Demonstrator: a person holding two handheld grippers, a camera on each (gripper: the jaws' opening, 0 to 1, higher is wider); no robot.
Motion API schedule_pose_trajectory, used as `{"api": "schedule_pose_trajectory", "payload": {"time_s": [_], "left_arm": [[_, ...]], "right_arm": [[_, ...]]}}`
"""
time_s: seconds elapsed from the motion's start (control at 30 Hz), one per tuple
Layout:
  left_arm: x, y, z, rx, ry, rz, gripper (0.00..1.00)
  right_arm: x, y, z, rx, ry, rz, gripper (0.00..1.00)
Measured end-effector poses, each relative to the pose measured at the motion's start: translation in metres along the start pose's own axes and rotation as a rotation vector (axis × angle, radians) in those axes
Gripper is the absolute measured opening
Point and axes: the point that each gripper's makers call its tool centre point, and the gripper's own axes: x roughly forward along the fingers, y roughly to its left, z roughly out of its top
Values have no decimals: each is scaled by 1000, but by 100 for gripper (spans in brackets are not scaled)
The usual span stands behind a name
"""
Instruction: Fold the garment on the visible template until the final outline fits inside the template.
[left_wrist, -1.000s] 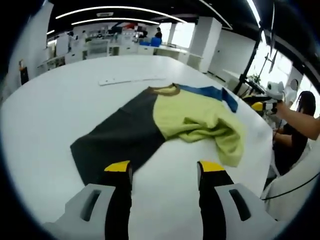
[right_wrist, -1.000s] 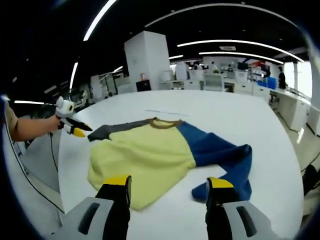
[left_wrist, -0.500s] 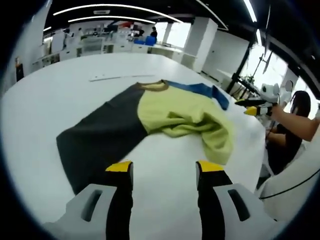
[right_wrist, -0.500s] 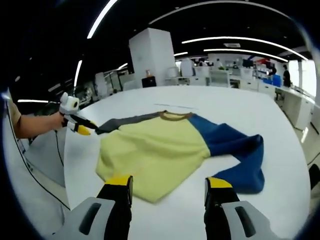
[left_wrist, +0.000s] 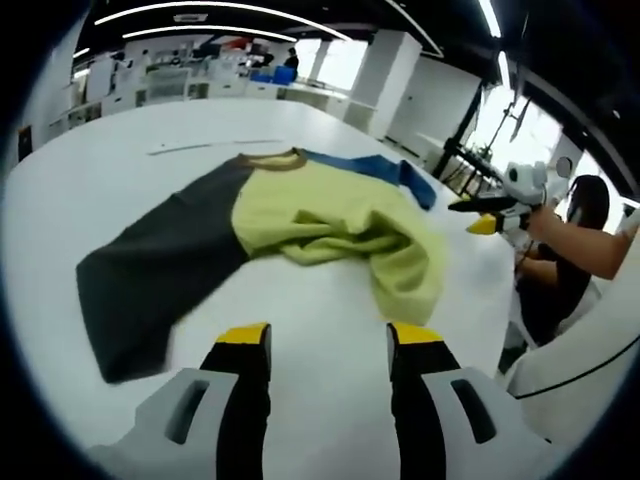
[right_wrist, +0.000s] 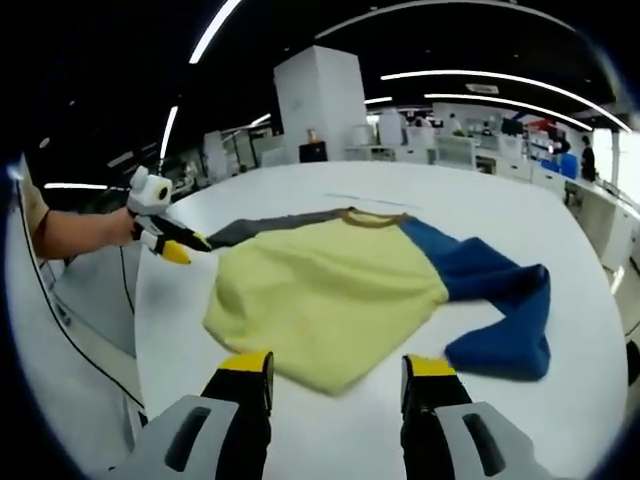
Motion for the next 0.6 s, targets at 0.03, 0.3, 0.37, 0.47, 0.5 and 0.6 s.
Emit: {"api": "schedule_pose_trajectory", "payload": {"time_s": [0.03,0.3,0.37,0.47,0.5,0.6], "left_arm": [[1,-2,0,1,2,-6,43],[11,-18,-5,12,16,-38,41],[13,-21,-7,12,21,-46,41],[17,-26,-8,11,26,-57,41],[19,-29,-9,13,31,-67,41],[24,-33,-10,19,40,-76,40]], "right_arm": [[1,2,-2,-3,3,5,46],[8,15,-17,-33,46,37,39],[9,18,-20,-54,58,45,36],[12,21,-24,-70,73,54,33],[13,22,-26,-73,77,57,33],[14,24,-27,-82,81,62,31]]}}
